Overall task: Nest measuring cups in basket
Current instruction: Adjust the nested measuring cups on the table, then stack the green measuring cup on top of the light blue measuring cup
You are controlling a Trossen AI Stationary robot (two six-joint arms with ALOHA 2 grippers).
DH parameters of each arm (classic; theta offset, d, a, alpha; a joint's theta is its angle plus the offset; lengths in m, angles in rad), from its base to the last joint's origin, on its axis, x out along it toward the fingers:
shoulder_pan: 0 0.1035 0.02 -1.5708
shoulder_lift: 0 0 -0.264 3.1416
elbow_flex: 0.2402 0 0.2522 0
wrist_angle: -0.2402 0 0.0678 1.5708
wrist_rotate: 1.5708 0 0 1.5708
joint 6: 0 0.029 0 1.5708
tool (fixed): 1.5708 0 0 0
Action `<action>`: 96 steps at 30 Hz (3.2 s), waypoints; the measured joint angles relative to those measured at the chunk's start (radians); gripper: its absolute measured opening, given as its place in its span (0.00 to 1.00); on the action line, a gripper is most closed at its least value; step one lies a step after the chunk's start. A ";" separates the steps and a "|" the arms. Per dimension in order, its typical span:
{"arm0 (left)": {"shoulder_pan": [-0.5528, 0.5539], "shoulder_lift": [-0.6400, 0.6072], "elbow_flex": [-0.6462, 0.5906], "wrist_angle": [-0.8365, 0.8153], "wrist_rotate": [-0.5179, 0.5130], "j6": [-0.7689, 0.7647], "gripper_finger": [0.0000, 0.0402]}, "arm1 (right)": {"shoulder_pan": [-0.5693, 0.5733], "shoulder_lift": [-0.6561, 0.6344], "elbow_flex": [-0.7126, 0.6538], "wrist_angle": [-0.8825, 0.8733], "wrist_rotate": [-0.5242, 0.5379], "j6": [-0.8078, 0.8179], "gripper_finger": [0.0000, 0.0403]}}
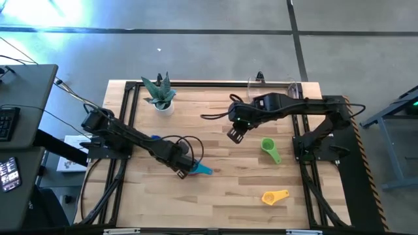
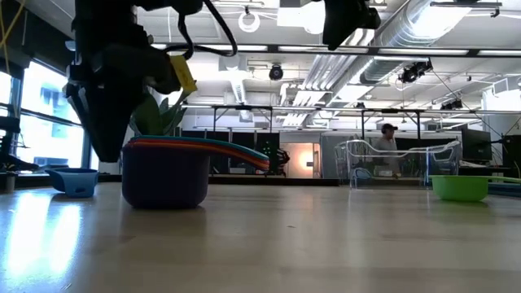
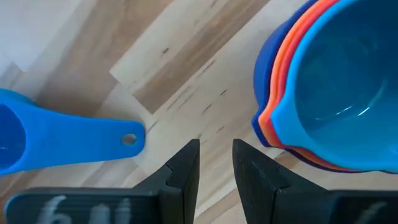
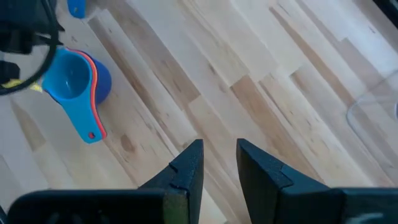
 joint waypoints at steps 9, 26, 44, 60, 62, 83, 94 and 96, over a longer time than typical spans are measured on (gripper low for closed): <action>0.006 0.020 0.000 0.086 0.018 -0.023 0.21 | -0.015 -0.008 0.000 -0.012 0.000 -0.042 0.22; 0.048 0.100 0.001 0.370 0.041 0.039 0.21 | -0.014 -0.009 0.000 -0.037 -0.008 -0.049 0.22; 0.056 -0.038 0.043 0.276 0.034 0.223 0.21 | 0.035 -0.039 -0.090 -0.245 -0.005 0.039 0.22; 0.142 -0.339 0.043 0.257 -0.062 0.371 0.21 | 0.068 -0.275 -0.574 0.017 -0.113 0.238 0.22; 0.159 -0.363 0.043 0.267 -0.072 0.377 0.21 | 0.068 -0.288 -0.616 0.033 -0.114 0.248 0.22; 0.257 -0.393 0.042 0.265 -0.081 0.369 0.21 | 0.068 -0.292 -0.939 0.305 -0.172 0.196 0.22; 0.267 -0.393 0.042 0.266 -0.113 0.367 0.21 | 0.068 -0.291 -1.020 0.418 -0.157 0.142 0.22; 0.267 -0.393 0.042 0.266 -0.114 0.367 0.21 | 0.068 -0.291 -1.032 0.431 -0.157 0.139 0.22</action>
